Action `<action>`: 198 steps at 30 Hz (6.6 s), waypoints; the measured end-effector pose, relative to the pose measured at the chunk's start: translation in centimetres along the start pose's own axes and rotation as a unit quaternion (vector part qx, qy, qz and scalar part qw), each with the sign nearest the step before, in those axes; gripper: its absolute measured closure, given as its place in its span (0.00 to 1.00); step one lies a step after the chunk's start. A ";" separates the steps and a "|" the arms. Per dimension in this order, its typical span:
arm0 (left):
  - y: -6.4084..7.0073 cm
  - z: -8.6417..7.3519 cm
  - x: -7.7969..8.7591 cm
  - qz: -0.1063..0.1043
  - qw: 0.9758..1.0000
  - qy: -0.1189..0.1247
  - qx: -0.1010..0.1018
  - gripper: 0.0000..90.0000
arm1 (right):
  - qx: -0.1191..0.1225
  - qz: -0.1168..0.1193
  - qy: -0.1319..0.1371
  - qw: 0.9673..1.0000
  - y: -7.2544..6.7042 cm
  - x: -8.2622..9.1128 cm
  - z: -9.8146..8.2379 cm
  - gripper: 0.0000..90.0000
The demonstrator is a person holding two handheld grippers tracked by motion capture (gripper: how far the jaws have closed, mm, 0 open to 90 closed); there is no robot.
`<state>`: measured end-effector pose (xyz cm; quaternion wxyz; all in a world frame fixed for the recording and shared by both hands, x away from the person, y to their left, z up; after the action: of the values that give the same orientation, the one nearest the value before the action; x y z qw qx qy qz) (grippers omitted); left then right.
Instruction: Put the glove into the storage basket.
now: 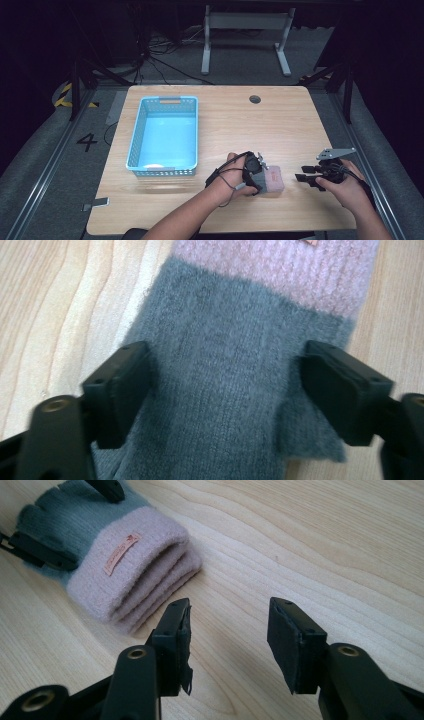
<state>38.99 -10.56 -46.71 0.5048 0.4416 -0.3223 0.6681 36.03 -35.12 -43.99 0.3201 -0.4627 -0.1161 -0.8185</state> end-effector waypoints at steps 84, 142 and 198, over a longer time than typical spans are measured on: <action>-8.5 -10.9 17.7 0.054 0.990 0.084 0.098 0.75 | 0.019 0.036 -0.016 0.999 0.8 -3.5 3.4 0.59; -19.7 -18.8 15.7 0.057 0.990 0.008 0.129 0.75 | -0.033 0.003 -0.014 0.999 0.2 -1.4 -1.1 0.58; -15.8 -17.0 16.6 0.052 0.979 0.111 0.161 0.44 | 0.017 0.029 -0.012 0.999 -0.7 -3.3 2.0 0.55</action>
<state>47.94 15.29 -38.59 0.4242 0.4224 -0.1752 0.7816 38.19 -32.24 -45.55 0.3504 -0.4705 -0.1205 -0.8008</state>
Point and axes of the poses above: each handheld gripper's, and its own axes: x roughly backward along the jaws, z roughly out of its top, y roughly to its right, the point moved 3 cm from there along -x, roughly forward along the jaws, and after that the axes turned 6 degrees about -y, right-handed, at the moved point
